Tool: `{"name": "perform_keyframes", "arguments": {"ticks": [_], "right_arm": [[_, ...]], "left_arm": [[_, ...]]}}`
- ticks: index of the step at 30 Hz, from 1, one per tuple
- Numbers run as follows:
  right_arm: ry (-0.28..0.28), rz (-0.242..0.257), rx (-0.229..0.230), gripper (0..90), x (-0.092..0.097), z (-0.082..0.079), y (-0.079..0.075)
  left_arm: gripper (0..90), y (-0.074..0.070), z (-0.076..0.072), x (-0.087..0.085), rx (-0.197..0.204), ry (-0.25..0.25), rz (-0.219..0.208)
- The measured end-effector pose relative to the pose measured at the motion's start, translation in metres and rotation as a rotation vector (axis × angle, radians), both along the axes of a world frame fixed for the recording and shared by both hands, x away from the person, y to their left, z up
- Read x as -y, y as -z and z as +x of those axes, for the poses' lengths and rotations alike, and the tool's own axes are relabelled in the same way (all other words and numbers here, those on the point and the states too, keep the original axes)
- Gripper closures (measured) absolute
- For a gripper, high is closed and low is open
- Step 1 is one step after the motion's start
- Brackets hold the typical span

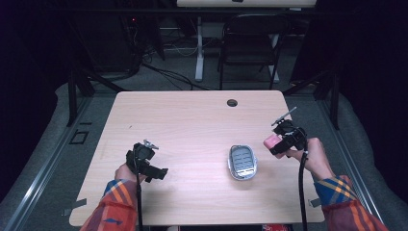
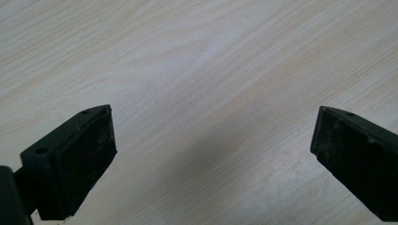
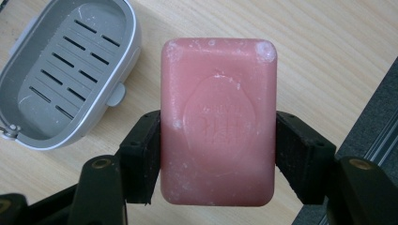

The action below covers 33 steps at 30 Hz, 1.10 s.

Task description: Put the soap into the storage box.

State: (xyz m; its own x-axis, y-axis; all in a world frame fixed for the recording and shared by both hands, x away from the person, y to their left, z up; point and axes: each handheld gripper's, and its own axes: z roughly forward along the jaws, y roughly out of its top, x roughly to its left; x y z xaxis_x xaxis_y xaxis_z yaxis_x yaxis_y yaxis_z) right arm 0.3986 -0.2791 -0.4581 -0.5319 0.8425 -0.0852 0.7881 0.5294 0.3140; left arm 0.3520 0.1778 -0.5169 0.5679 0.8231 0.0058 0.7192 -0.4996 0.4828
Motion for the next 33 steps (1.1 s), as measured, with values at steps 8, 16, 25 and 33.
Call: {"name": "perform_keyframes", "arguments": {"ticks": [8, 16, 25, 33], "right_arm": [[-0.008, 0.019, 0.017, 37.3, -0.009, -0.001, -0.004], [-0.044, -0.007, 0.004, 37.3, -0.017, -0.001, -0.009], [-0.073, -0.007, 0.006, 37.3, -0.028, -0.004, -0.015], [-0.099, -0.007, 0.004, 37.3, -0.038, -0.005, -0.016]], "left_arm": [[0.3, 0.000, 0.000, 0.000, 0.005, 0.000, -0.002], [0.3, 0.000, 0.000, 0.002, 0.004, 0.004, 0.001], [0.1, -0.001, 0.000, 0.001, 0.003, 0.007, -0.008], [0.1, 0.000, 0.000, 0.001, 0.006, 0.007, -0.008]]}}
